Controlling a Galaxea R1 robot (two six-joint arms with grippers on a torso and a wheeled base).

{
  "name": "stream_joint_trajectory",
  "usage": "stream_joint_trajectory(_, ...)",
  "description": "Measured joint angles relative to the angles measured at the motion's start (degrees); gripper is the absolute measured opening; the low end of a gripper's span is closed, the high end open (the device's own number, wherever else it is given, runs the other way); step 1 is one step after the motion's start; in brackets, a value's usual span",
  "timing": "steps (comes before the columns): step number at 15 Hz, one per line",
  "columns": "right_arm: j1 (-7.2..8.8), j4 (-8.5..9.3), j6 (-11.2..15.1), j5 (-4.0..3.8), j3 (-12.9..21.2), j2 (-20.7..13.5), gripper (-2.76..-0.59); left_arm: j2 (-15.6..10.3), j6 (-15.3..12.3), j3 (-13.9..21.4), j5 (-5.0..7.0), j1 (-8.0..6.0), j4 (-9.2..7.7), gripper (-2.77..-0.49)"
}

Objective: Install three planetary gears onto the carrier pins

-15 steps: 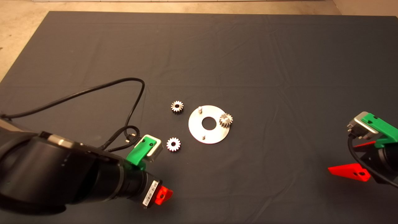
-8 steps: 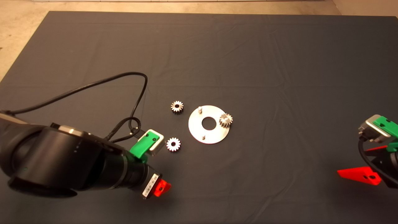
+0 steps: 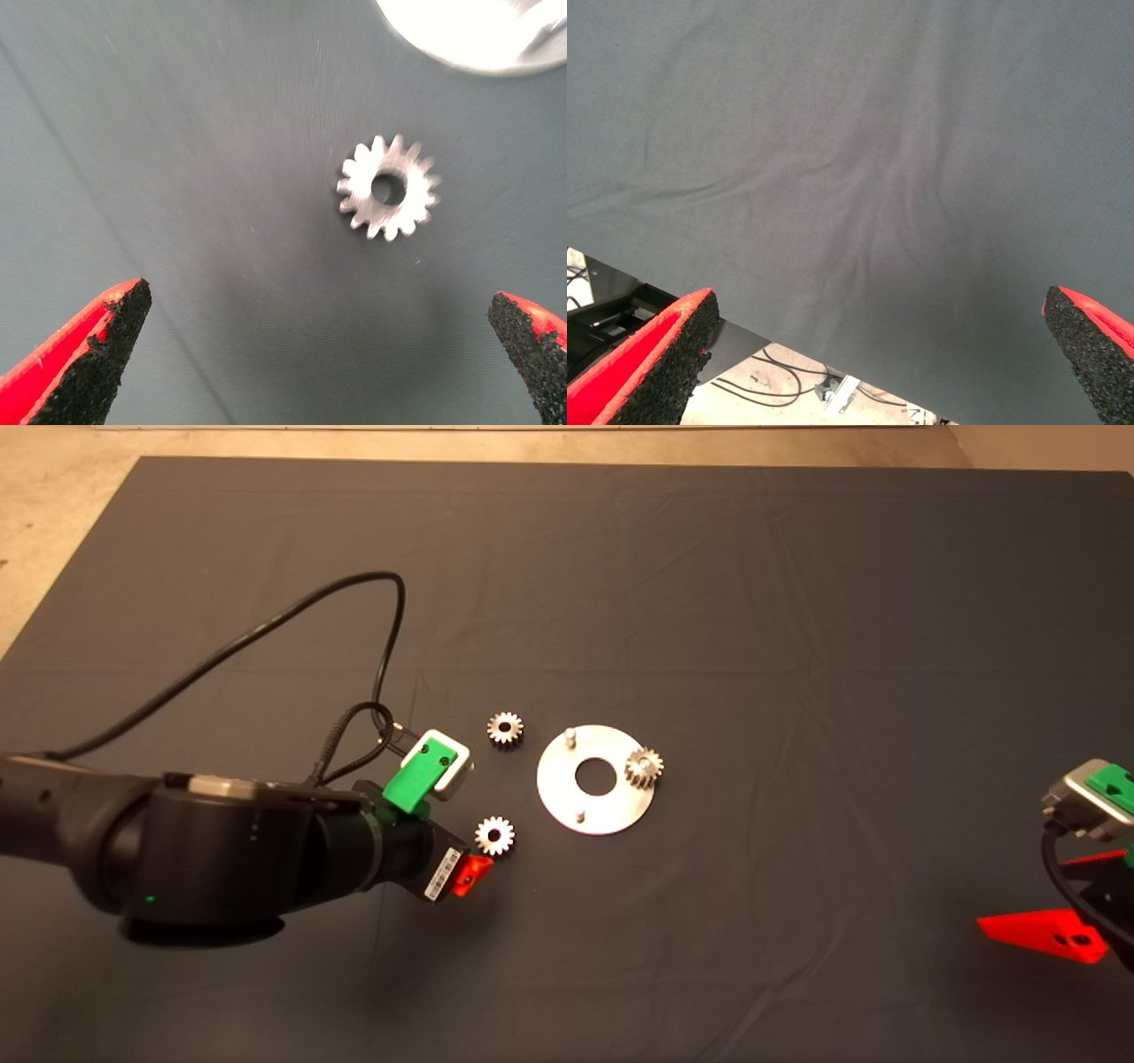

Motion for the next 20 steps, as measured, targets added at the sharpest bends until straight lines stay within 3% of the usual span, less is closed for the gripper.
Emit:
stream_joint_trajectory(3, 0.00, 0.00, 0.0, 0.16, 0.0, 0.2, -0.62, -0.3, 0.0, -0.2, -1.13, 1.89, 4.77, -0.50)
stream_joint_trajectory(6, 0.00, 0.00, 0.0, 0.08, 0.0, 0.2, -0.62, -0.3, -0.8, -0.3, -2.95, 2.99, 6.15, -0.50)
stream_joint_trajectory(8, 0.00, 0.00, 0.0, 0.11, 0.0, 0.3, -0.62, -0.2, -3.3, -0.4, -3.13, 2.99, 6.65, -0.50)
stream_joint_trajectory(11, 0.00, 0.00, -0.1, 0.08, 0.0, 0.3, -0.62, 0.3, -7.7, -0.4, -3.15, 3.72, 10.46, -0.50)
stream_joint_trajectory(13, 0.00, 0.00, -0.7, 0.10, 0.0, 0.3, -0.62, 1.5, -8.4, -0.4, -3.22, 4.60, 12.52, -0.50)
stream_joint_trajectory(15, 0.00, 0.00, -1.3, 0.08, 0.0, 0.3, -0.62, 3.0, -9.0, -0.4, -3.41, 5.39, 12.57, -0.50)
stream_joint_trajectory(17, 0.00, 0.00, -1.3, 0.07, 0.0, 0.3, -0.62, 3.1, -9.5, -0.4, -3.44, 5.34, 13.30, -0.50)
stream_joint_trajectory(20, 0.00, 0.00, -2.2, 0.11, 0.0, 0.2, -0.62, 3.5, -10.6, -0.4, -3.44, 5.85, 16.76, -0.50)
